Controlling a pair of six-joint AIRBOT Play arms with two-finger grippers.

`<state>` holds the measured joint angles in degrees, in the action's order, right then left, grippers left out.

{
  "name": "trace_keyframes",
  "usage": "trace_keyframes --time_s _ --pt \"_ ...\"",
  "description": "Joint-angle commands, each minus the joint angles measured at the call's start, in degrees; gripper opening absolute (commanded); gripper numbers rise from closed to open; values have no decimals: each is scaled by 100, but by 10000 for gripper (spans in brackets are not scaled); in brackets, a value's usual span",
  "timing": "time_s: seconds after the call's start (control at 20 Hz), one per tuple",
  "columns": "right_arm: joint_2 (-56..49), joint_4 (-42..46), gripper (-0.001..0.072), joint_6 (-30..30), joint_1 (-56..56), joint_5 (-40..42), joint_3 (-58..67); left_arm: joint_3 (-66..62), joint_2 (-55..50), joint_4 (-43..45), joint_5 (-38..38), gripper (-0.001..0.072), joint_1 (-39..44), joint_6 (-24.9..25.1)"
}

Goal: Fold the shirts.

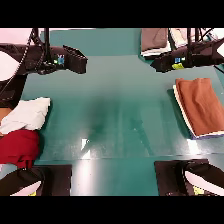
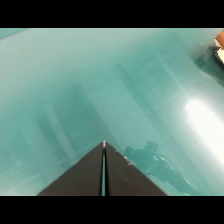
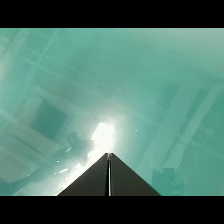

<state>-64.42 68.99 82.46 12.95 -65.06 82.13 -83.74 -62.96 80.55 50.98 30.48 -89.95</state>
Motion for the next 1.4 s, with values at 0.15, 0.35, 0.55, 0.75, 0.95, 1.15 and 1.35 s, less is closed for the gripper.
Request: trace_keyframes --time_s 0.15,0.35,0.55,0.75,0.95,1.15,1.35 --pt "-7 -2 19 0 7 -9 9 0 -2 2 -2 28 0 0" --pt "-7 -7 20 0 7 -7 9 0 -2 2 -2 27 0 0" --pt "-7 -4 19 0 7 -59 9 0 -2 2 -595 27 0 0" --pt "-7 -2 19 0 7 -111 7 -28 197 1047 828 29 -566 -199" --pt "-7 0 19 0 7 -92 7 505 208 2085 2717 618 -2177 -365" --pt "-7 -2 20 0 7 -103 7 2133 192 2094 2083 619 -3257 -468" --pt "-9 -4 20 0 7 -96 7 3742 177 2085 855 618 -3637 -627"
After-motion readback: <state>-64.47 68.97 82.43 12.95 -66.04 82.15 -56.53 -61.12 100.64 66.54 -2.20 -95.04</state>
